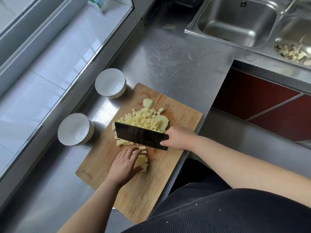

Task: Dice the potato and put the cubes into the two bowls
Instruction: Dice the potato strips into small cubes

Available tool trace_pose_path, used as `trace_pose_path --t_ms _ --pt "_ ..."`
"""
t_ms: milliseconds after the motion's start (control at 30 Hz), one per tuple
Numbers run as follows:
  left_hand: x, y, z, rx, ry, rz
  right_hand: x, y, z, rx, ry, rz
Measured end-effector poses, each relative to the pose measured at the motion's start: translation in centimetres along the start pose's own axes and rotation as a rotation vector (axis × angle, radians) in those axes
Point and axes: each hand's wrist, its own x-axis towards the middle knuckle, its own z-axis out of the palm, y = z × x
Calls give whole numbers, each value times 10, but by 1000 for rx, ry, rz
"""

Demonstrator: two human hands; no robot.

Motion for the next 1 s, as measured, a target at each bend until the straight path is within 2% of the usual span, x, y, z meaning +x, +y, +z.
trace_pose_path --t_ms 167,533,700,800,933,1000 --pt "3 -8 1 13 -188 11 -6 8 -6 93 29 -20" --pt "19 -6 -6 43 -233 27 -11 14 -7 148 68 -29" --pt "11 -4 1 -106 -180 -123 -12 9 -3 89 119 -49" --pt "7 6 5 -199 -79 -236 -13 11 6 -92 254 -106" --pt "3 23 13 -224 2 -385 -13 21 27 -255 628 -372" --pt "1 27 19 -165 7 -414 -13 25 31 -293 669 -442"
